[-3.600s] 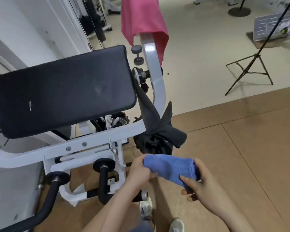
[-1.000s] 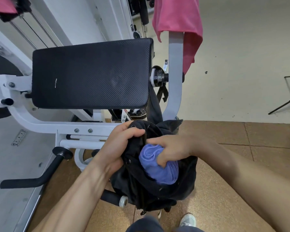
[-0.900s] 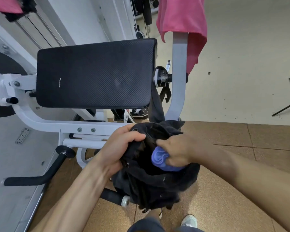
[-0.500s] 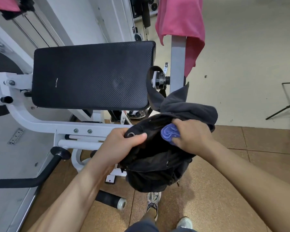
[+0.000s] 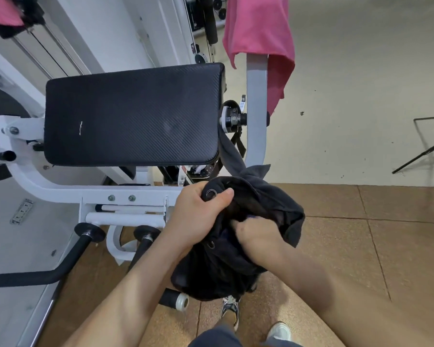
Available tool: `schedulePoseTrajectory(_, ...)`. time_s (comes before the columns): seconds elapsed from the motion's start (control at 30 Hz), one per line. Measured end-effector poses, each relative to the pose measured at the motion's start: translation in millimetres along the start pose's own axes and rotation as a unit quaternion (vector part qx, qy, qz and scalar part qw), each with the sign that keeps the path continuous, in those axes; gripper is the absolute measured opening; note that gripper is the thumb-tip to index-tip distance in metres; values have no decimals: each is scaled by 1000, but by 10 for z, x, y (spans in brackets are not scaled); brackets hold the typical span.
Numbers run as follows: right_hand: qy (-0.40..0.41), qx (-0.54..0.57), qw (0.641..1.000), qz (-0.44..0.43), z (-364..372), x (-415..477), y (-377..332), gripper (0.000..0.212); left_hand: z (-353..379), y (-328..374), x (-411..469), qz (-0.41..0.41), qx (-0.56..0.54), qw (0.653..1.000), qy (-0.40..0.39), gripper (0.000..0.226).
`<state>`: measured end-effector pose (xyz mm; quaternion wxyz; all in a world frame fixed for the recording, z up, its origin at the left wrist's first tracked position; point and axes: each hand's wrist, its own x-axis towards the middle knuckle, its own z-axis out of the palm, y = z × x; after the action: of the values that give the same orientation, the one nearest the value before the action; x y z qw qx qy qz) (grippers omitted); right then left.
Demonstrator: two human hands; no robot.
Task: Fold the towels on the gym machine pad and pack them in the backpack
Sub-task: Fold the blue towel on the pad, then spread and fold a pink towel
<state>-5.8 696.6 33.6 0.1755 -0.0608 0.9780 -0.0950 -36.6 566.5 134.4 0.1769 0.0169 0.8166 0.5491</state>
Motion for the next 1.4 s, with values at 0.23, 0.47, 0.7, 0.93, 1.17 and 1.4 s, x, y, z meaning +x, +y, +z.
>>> schedulePoseTrajectory(0.23, 89, 27, 991, 100, -302, 51, 201, 20, -170, -60, -82, -8, 34, 999, 3, 18)
schedulePoseTrajectory(0.47, -3, 287, 957, -37, -207, -43, 5, 14, -19, 42, 11, 29, -23, 998, 50, 10)
schedulePoseTrajectory(0.7, -37, 75, 996, 17, -71, -160, 72, 23, 51, 18, -50, 36, -20, 996, 73, 11)
schedulePoseTrajectory(0.93, 103, 295, 893, 325, 158, -490, 474, 71, -38, -143, -32, -16, -87, 993, 79, 19)
schedulePoseTrajectory(1.17, 192, 379, 856, 293, 232, -321, 599, 17, -44, -333, -95, -74, -135, 987, 56, 28)
schedulePoseTrajectory(1.4, 152, 335, 928, 51, 33, -839, 380, 21, -595, -969, 52, -36, 416, 900, 123, 29)
